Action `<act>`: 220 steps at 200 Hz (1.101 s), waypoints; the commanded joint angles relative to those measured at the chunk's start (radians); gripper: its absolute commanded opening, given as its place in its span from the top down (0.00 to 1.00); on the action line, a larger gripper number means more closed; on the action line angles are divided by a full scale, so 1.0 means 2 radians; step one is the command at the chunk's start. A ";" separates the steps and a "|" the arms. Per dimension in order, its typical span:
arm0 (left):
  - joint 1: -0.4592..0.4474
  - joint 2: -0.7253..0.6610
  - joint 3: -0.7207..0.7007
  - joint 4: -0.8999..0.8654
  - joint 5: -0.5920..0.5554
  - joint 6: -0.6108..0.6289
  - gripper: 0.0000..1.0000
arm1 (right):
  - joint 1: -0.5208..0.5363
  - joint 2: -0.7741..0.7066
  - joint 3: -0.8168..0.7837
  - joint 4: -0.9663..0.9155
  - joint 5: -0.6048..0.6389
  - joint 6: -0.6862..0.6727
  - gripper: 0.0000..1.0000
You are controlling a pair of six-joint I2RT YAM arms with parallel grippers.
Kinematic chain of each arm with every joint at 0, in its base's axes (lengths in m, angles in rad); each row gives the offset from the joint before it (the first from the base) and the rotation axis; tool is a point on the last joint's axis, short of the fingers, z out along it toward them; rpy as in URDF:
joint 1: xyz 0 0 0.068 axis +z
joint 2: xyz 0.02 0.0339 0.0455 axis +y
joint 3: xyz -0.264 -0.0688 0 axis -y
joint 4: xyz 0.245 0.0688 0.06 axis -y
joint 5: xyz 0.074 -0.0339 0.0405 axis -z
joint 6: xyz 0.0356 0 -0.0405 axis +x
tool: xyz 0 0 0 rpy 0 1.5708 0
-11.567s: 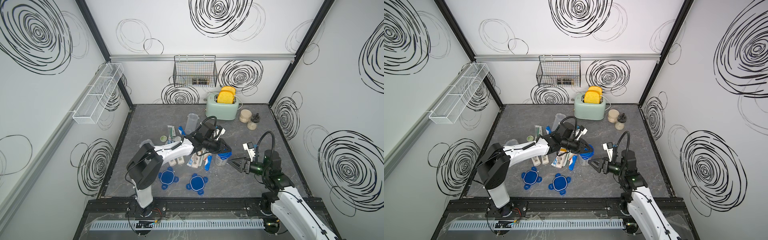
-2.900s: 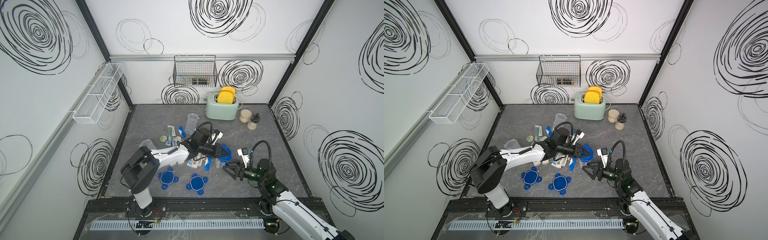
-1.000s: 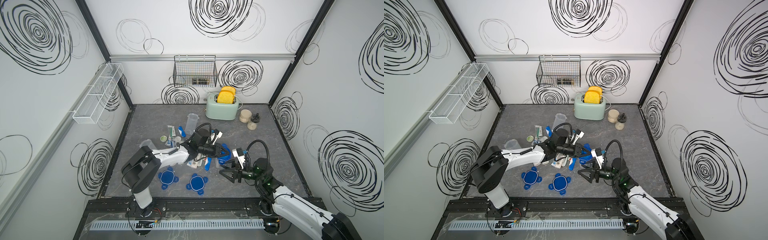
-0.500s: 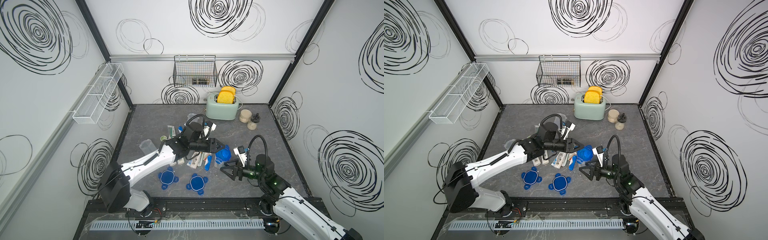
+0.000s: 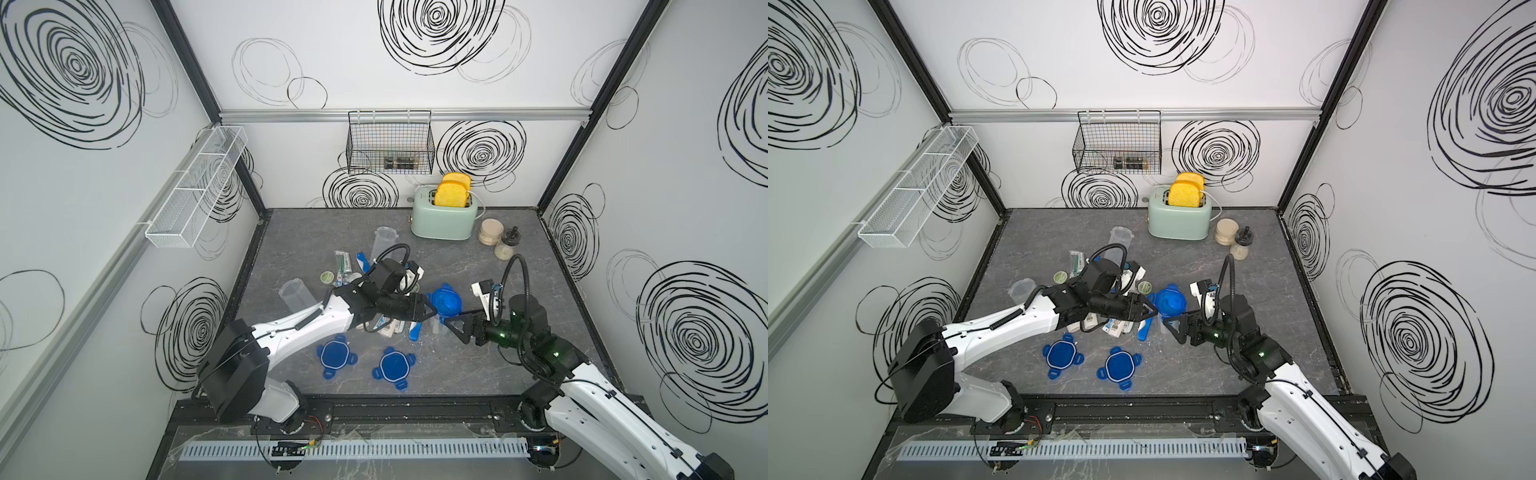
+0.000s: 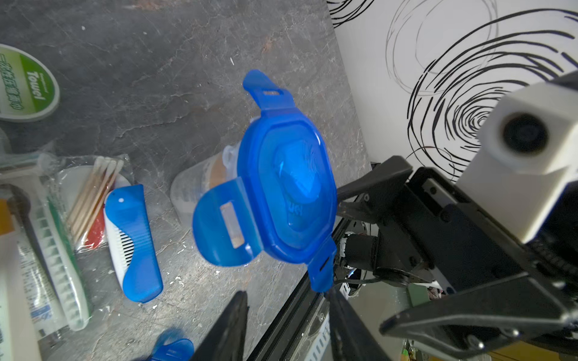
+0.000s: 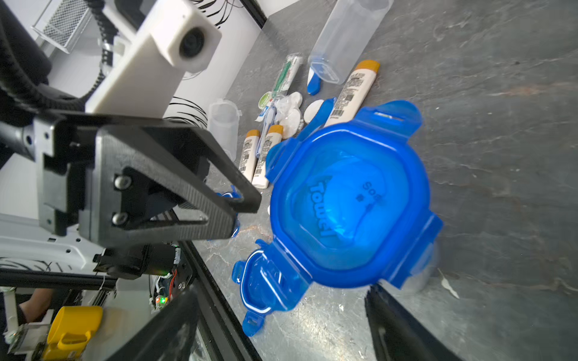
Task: Take out toiletry kits
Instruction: Open the lid of the container.
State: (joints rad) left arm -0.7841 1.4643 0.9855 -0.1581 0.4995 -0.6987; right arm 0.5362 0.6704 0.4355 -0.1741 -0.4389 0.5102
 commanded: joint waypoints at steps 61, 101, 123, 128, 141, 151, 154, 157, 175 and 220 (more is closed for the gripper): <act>-0.004 0.031 0.014 0.023 -0.005 0.007 0.54 | -0.012 0.019 0.022 -0.026 0.037 -0.020 0.15; -0.003 0.026 0.016 0.026 -0.010 0.004 0.55 | -0.023 0.015 0.023 -0.026 0.046 -0.019 0.15; 0.002 0.022 0.015 0.038 0.001 -0.004 0.52 | -0.026 0.013 0.016 -0.018 0.038 -0.017 0.15; 0.003 0.022 0.014 0.042 0.005 -0.006 0.51 | -0.027 0.013 0.015 -0.019 0.038 -0.017 0.15; 0.008 0.023 0.012 0.056 0.016 -0.015 0.47 | -0.027 0.012 0.012 -0.019 0.036 -0.015 0.15; 0.013 0.025 0.010 0.063 0.019 -0.021 0.46 | -0.026 0.009 0.009 -0.019 0.034 -0.014 0.15; 0.014 0.026 0.011 0.064 0.019 -0.022 0.46 | -0.027 0.008 0.008 -0.019 0.034 -0.013 0.15; 0.015 0.027 0.010 0.064 0.019 -0.024 0.46 | -0.027 0.006 0.007 -0.018 0.034 -0.013 0.15; 0.023 0.034 0.008 0.079 0.028 -0.032 0.48 | -0.027 -0.002 0.001 -0.016 0.035 -0.010 0.15; 0.029 0.046 0.018 0.102 0.045 -0.045 0.65 | -0.027 -0.004 -0.005 -0.012 0.028 -0.007 0.15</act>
State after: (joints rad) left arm -0.7319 1.5387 0.9901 -0.0242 0.5575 -0.7666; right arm 0.4870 0.6674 0.4370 -0.2150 -0.3702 0.4911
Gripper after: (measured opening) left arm 0.391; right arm 0.851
